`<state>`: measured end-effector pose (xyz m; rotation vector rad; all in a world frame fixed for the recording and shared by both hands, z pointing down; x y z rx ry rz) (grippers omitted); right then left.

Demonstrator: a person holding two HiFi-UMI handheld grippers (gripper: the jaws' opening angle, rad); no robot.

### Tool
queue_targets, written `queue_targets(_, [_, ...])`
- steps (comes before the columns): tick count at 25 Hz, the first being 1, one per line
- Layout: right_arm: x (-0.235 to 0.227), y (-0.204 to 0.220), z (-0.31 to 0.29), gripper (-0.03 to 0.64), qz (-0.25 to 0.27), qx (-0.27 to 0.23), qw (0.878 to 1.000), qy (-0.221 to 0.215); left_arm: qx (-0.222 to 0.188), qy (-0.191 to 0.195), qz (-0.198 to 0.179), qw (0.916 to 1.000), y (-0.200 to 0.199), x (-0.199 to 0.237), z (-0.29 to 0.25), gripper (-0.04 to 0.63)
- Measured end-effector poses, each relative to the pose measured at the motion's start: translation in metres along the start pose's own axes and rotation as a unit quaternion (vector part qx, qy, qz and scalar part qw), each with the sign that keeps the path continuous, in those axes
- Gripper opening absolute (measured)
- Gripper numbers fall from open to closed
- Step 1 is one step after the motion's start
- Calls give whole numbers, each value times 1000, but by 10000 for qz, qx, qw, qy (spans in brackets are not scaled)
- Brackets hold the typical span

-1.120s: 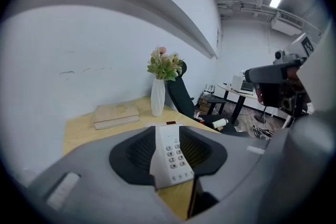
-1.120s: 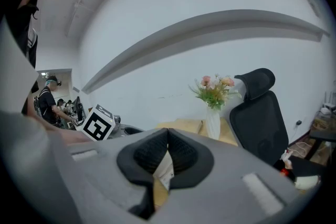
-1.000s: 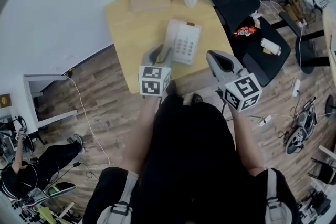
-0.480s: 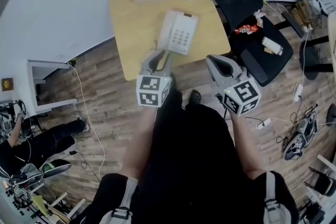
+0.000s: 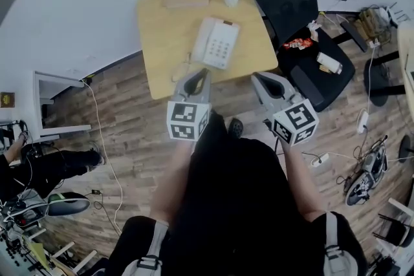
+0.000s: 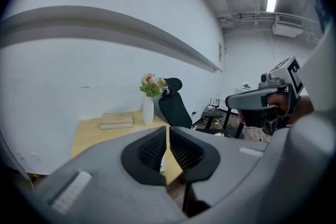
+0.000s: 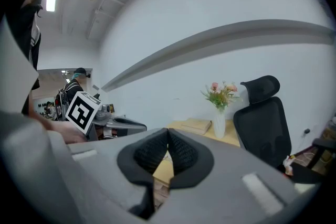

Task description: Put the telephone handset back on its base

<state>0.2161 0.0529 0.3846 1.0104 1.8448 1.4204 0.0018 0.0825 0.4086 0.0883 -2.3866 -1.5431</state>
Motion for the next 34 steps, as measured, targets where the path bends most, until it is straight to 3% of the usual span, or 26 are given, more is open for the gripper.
queue_targets(10, [11, 0, 12, 3, 183, 33, 9998, 6, -136, 18, 83, 9999, 3, -10, 12, 11])
queue_targets(34, [6, 7, 14, 3, 152, 94, 9996, 208, -24, 197, -23, 9998, 0, -15, 8, 11])
Point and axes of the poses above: the fingertips, and each gripper's own axes: z backward along the fingers, x to its left, y out of its underside, the point moved 8 cm from there along z, backward along the fingers, and after that the axes turned 10 degrees about z, right-handed, at the moved point
